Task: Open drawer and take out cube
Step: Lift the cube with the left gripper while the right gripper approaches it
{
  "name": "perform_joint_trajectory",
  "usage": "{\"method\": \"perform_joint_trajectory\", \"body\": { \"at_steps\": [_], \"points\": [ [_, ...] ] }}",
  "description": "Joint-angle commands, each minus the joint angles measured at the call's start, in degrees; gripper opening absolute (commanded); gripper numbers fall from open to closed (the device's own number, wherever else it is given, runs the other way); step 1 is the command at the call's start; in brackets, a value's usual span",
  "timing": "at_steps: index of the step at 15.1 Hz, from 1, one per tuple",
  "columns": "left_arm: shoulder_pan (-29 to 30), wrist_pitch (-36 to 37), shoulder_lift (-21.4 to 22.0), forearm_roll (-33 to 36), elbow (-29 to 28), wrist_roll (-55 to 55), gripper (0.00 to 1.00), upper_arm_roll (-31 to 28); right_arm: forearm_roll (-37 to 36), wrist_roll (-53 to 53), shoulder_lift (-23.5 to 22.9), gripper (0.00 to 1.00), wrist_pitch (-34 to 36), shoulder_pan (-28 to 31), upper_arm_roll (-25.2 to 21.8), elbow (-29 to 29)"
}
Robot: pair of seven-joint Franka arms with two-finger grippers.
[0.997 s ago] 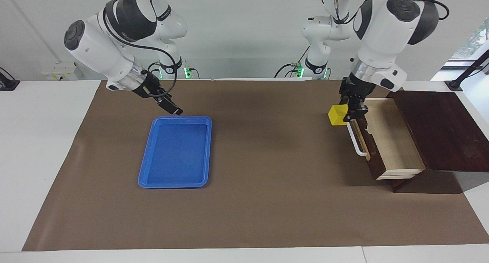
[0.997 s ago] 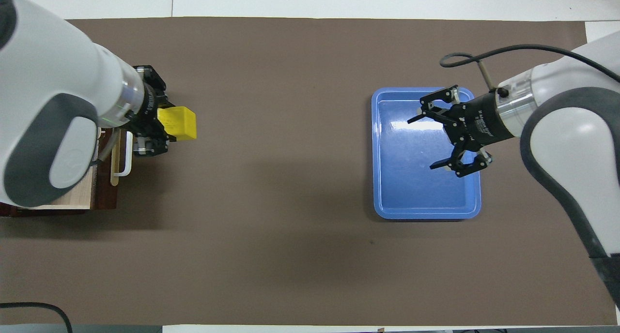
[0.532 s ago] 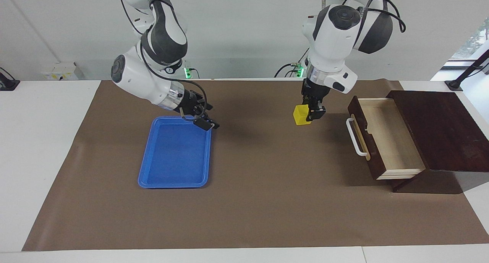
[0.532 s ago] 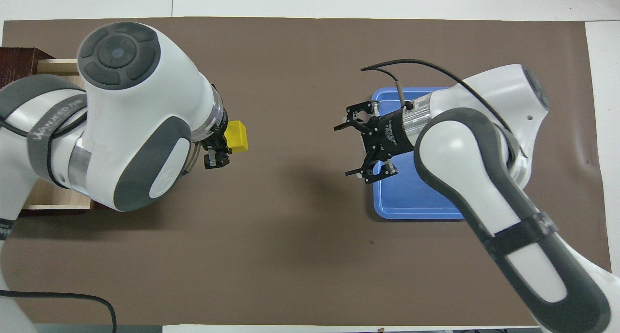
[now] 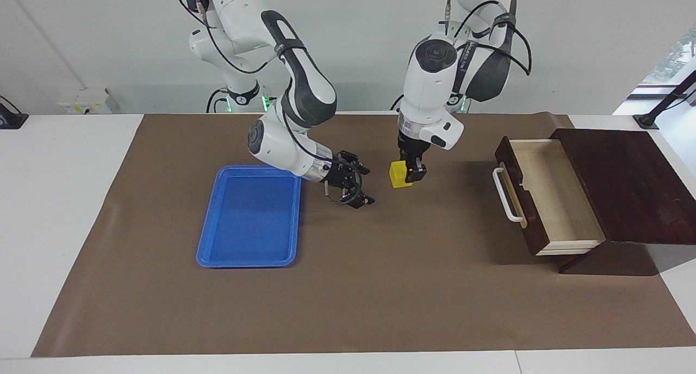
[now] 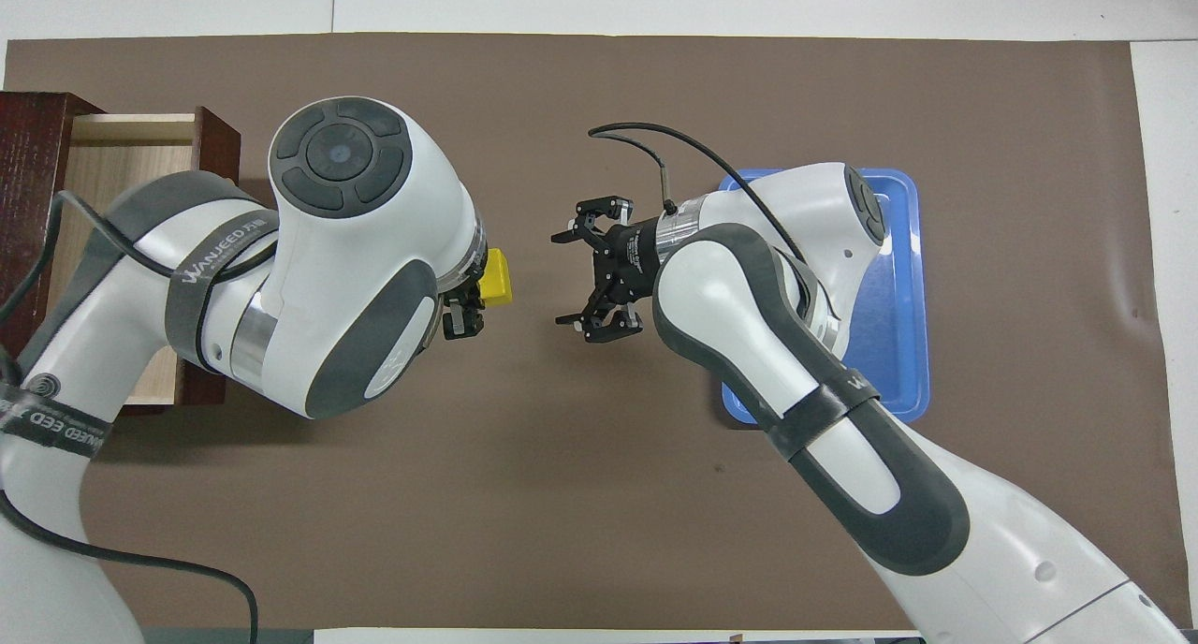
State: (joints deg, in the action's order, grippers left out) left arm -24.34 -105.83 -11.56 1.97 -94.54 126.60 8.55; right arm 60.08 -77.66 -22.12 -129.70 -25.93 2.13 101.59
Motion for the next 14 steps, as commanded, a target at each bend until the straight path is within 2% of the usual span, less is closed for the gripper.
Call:
{"method": "perform_joint_trajectory", "body": {
  "at_steps": [1, 5, 14],
  "points": [
    [-1.0, -1.4, 0.8, 1.1, -1.5, 0.9, 0.0, -0.9, 1.2, -2.3, -1.8, 1.0, -2.8, -3.3, -0.3, -2.0],
    [-1.1, -1.9, 0.8, 1.1, -1.7, 0.9, 0.0, -0.9, -0.5, -4.0, -2.3, 1.0, -2.1, -3.5, -0.2, -4.7],
    [-1.1, -2.3, 1.0, 1.1, -2.2, 0.9, 0.0, -0.8, -3.8, -7.4, -3.0, 1.0, -2.0, -6.2, -0.3, -6.6]
  ]
}}
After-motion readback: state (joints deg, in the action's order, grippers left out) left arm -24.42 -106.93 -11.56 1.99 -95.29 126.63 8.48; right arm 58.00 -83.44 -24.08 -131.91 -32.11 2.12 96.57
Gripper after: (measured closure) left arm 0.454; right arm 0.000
